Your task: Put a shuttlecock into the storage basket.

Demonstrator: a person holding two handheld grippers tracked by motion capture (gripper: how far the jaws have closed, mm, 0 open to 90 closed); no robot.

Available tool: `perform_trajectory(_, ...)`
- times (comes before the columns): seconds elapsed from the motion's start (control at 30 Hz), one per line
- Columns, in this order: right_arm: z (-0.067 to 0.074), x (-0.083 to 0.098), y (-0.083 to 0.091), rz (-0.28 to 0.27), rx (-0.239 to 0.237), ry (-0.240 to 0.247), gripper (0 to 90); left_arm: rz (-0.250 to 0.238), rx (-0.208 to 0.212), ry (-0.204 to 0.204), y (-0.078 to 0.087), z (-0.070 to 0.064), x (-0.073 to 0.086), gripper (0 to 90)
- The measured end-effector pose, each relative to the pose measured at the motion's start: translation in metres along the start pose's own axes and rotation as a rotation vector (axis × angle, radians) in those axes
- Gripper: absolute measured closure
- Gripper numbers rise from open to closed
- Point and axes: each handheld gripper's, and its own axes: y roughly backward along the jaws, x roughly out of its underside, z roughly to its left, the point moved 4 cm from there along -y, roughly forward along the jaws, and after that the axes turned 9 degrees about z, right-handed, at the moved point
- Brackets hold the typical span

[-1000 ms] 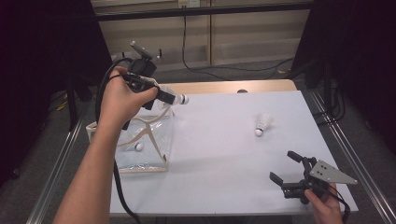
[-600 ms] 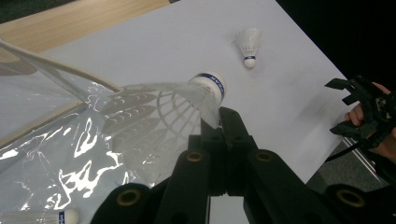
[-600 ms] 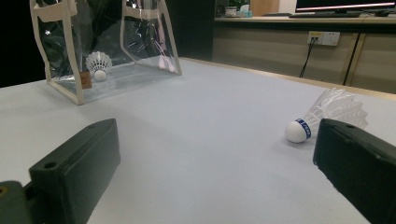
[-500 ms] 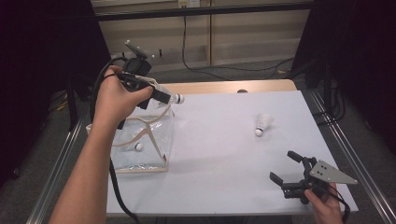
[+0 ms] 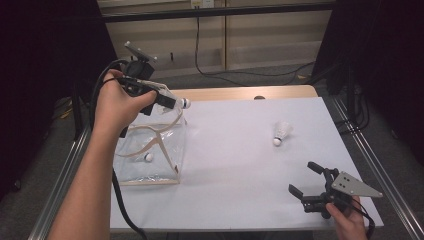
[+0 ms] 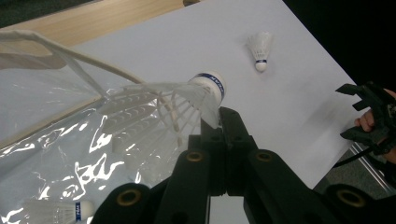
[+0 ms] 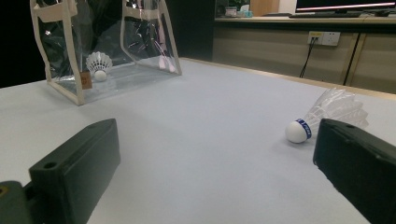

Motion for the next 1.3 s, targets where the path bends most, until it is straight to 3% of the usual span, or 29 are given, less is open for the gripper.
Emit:
perform_trajectory(0.47, 0.000, 0.000, 0.000, -0.001, -0.001, 0.000, 0.3, -0.007, -0.014, 0.012, 0.004, 0.005, 0.002, 89.9)
perform_trajectory(0.9, 0.000, 0.000, 0.000, 0.001, -0.001, 0.000, 0.2, -0.025, -0.034, 0.051, 0.005, 0.021, 0.008, 89.9)
perform_trajectory(1.3, 0.000, 0.000, 0.000, 0.001, -0.001, -0.001, 0.3, -0.026, -0.039, 0.059, 0.003, 0.027, 0.010, 89.9)
